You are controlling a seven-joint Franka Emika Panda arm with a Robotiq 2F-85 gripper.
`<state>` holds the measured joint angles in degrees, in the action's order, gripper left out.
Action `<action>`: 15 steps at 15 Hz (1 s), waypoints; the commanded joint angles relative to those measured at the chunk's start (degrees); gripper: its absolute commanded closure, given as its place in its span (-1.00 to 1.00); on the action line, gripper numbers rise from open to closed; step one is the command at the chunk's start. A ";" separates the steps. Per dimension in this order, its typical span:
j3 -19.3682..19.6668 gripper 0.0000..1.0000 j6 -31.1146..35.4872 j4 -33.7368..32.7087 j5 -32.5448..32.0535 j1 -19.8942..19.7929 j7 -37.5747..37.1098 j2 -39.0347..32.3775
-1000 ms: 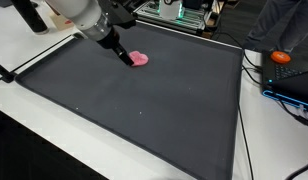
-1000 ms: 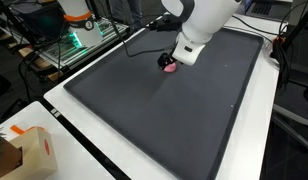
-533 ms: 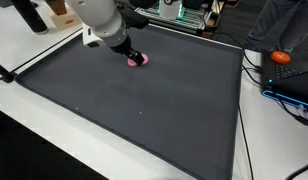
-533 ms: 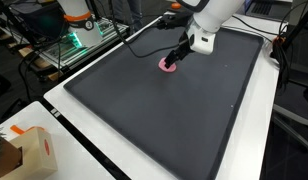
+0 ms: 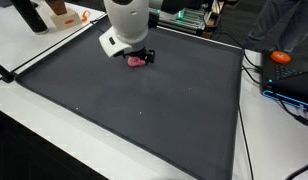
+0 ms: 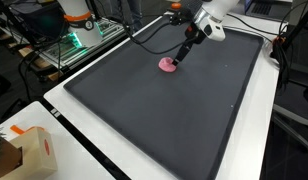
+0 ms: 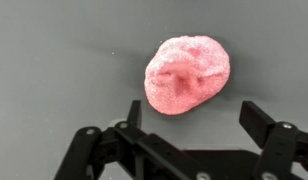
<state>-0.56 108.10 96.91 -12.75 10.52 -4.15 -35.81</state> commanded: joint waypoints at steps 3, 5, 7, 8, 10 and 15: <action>-1.45 -1.00 -0.28 1.95 -9.08 1.67 8.56 0.40; -2.14 -1.00 -0.49 2.55 -11.60 1.89 12.18 0.44; -2.85 -1.00 -1.34 2.71 -12.18 1.74 14.75 0.39; -3.19 -1.00 -1.78 2.86 -12.22 1.62 15.92 0.45; -3.66 -1.00 -2.85 3.07 -11.76 1.50 17.28 0.55; -4.52 -1.00 -4.24 4.08 -11.47 1.34 19.25 1.47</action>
<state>-4.02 104.94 99.28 -23.36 12.39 13.66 -35.70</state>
